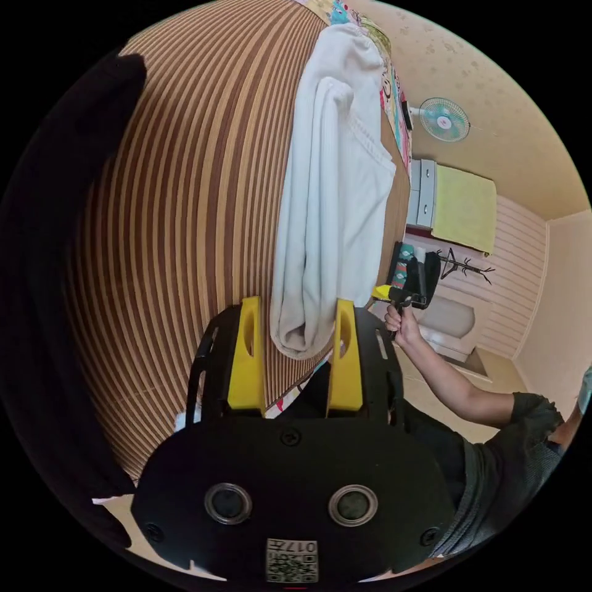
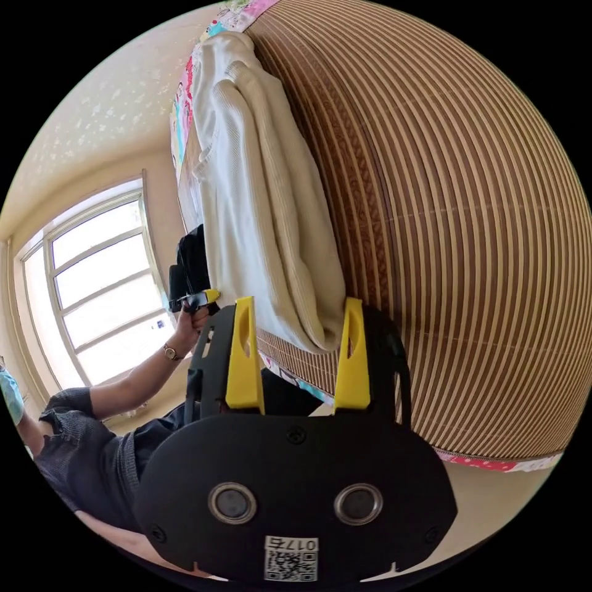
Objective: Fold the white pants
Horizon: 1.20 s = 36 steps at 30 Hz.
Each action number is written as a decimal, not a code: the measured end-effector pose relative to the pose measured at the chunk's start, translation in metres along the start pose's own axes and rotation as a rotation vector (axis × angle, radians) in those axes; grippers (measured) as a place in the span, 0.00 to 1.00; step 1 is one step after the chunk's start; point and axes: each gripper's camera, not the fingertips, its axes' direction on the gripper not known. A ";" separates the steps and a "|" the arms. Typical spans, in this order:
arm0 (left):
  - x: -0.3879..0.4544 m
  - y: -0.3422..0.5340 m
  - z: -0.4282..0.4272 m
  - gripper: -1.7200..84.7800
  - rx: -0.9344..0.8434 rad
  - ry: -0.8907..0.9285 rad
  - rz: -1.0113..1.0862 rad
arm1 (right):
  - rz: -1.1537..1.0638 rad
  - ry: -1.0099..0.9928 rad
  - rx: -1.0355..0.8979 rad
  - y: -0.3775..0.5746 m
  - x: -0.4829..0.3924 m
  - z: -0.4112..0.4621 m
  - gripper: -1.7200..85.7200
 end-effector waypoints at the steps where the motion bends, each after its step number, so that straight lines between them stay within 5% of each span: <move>1: -0.002 -0.004 0.000 0.19 -0.023 -0.010 -0.029 | 0.011 -0.028 -0.014 -0.003 0.004 -0.001 0.19; 8: 0.016 -0.004 -0.042 0.12 -0.197 0.041 0.053 | -0.028 -0.080 -0.061 0.044 -0.002 -0.034 0.11; 11: 0.037 0.032 -0.062 0.11 -0.285 0.095 0.091 | 0.029 -0.279 -0.109 0.101 0.003 -0.043 0.10; 15: 0.051 0.102 -0.086 0.11 -0.359 0.449 0.002 | 0.243 -0.651 -0.195 0.182 0.017 -0.055 0.10; 20: 0.074 0.141 -0.104 0.11 -0.365 0.805 -0.184 | 0.391 -0.875 -0.233 0.209 0.002 -0.068 0.09; 26: 0.104 0.061 -0.131 0.11 -0.349 0.853 -0.268 | 0.319 -0.802 -0.190 0.097 -0.022 -0.108 0.09; 30: 0.094 -0.039 -0.164 0.14 -0.152 0.900 -0.324 | 0.201 -0.812 0.128 0.003 -0.023 -0.149 0.12; 36: 0.078 -0.098 -0.231 0.13 0.267 0.603 -0.165 | 0.033 -0.351 0.345 -0.013 -0.045 -0.157 0.13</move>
